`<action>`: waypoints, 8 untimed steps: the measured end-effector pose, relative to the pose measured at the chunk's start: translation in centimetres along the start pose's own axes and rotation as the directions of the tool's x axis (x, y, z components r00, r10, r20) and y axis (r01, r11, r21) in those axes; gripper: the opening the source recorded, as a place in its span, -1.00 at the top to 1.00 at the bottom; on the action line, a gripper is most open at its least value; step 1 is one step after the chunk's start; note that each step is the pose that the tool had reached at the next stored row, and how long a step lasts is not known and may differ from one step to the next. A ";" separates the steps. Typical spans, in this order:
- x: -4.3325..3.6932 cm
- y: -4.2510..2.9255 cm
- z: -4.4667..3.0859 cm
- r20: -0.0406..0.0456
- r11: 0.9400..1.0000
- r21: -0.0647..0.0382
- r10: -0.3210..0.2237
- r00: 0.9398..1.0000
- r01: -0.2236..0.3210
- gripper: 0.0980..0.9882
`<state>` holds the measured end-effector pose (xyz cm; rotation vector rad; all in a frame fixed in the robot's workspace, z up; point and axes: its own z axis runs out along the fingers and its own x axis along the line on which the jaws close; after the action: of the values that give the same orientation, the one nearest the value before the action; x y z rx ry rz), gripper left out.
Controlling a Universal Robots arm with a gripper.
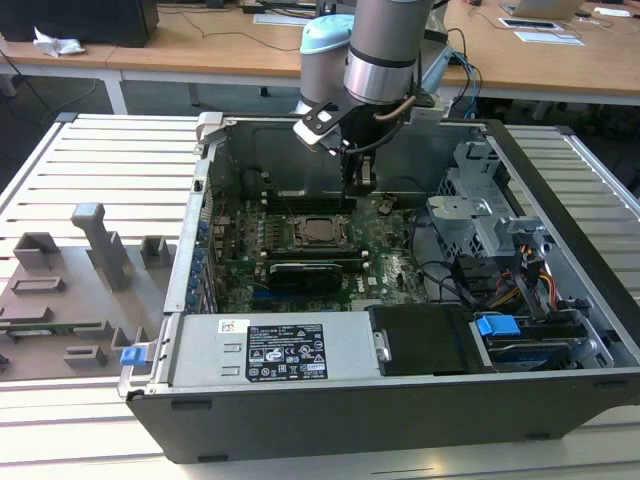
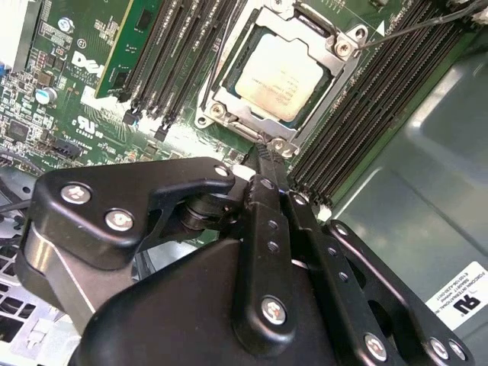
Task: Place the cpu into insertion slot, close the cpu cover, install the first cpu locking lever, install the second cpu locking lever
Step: 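Close the cpu cover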
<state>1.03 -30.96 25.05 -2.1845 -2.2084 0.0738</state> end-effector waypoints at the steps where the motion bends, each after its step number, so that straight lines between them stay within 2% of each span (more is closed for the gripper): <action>1: 0.00 -0.04 0.00 0.000 1.000 0.000 0.000 1.000 0.000 0.98; 8: 0.01 -0.63 0.07 0.000 1.000 0.000 0.000 1.000 0.000 0.98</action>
<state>0.40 -30.96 25.02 -2.1844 -2.2085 0.0740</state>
